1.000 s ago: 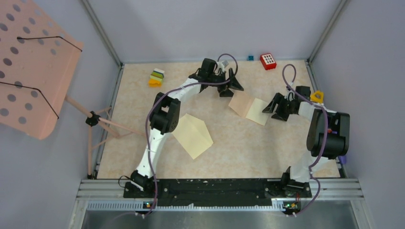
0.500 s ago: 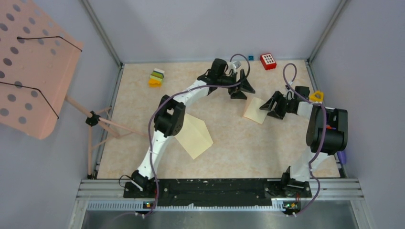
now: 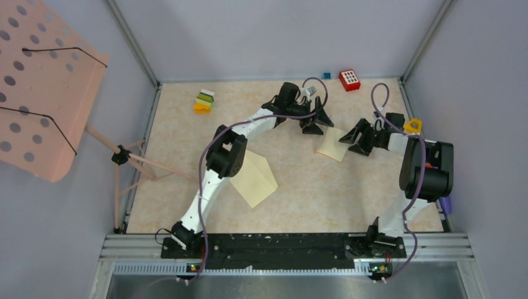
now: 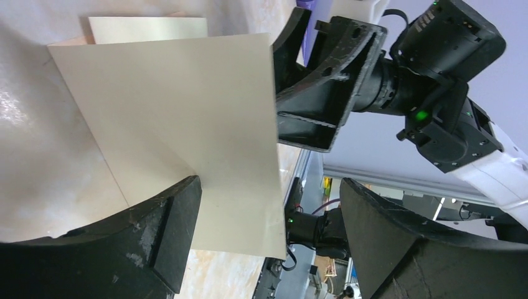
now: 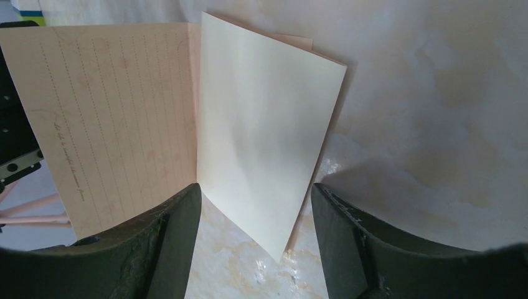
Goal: Place the letter into the envelope and seal it
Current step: Fold the letter at the center of the board.
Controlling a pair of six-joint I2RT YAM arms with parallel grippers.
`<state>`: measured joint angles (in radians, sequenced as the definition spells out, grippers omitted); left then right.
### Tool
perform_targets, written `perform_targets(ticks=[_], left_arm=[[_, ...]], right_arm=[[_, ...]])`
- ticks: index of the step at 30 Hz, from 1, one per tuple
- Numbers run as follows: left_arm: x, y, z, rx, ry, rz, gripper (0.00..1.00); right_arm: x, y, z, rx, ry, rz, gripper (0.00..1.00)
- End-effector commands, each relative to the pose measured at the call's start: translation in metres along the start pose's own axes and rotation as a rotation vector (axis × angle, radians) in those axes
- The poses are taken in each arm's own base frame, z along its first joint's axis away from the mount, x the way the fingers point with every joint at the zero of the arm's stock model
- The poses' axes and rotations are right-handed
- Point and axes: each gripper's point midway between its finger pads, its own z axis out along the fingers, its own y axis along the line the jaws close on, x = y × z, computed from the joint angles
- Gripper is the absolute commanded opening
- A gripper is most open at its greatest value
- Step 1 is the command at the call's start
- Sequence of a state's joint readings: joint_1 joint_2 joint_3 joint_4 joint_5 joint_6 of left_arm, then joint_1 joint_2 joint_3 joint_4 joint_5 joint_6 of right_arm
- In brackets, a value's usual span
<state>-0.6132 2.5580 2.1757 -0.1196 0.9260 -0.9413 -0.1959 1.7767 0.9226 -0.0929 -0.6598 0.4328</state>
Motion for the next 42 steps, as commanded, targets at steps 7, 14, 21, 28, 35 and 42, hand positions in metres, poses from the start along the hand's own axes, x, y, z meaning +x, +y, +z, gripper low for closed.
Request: perform_targets(ticks=[7,14,21,28,35,42], left_arm=[[-0.003,0.002,0.016,0.007,-0.005,0.04,0.86],[0.0,0.013,0.024,-0.042,-0.006,0.044,0.86],[0.007,0.029,0.035,-0.096,-0.003,0.034,0.87],[0.012,0.041,0.044,-0.141,0.001,0.033,0.87],[0.012,0.047,0.042,-0.163,-0.001,0.034,0.88],[0.008,0.03,0.038,-0.106,0.007,0.038,0.88]], right_arm=[[-0.013,-0.038,-0.022,0.092,-0.098,0.119,0.65],[-0.012,-0.033,-0.02,0.026,-0.096,0.164,0.67],[-0.015,-0.029,-0.021,-0.037,-0.12,0.205,0.7],[-0.016,-0.031,-0.017,-0.055,-0.121,0.213,0.71],[-0.011,-0.027,-0.002,-0.055,-0.092,0.189,0.71],[-0.01,-0.019,0.013,-0.045,-0.077,0.158,0.72]])
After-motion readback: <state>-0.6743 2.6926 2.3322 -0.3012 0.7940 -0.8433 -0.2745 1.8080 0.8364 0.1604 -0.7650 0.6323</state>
